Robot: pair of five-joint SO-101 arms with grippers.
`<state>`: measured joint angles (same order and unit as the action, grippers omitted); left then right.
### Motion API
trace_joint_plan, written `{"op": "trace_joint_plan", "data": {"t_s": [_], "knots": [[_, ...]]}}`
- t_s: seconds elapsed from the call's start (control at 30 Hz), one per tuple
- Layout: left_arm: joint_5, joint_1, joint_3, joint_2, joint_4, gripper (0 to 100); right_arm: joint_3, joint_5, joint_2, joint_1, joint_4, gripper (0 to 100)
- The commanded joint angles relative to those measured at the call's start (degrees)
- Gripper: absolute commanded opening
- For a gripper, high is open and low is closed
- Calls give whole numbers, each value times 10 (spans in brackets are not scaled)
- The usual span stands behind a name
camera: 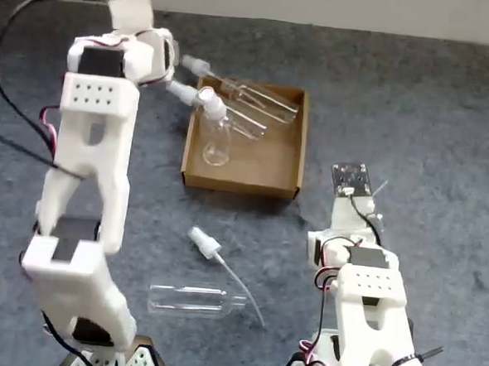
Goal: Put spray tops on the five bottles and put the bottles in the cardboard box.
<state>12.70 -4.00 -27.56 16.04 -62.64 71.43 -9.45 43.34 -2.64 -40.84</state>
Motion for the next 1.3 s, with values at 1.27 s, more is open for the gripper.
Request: {"op": "trace_joint_plan", "data": {"t_s": [1.27], "knots": [[-2, 44, -574, 441, -271, 160, 0, -6, 13, 6, 14, 221]]}}
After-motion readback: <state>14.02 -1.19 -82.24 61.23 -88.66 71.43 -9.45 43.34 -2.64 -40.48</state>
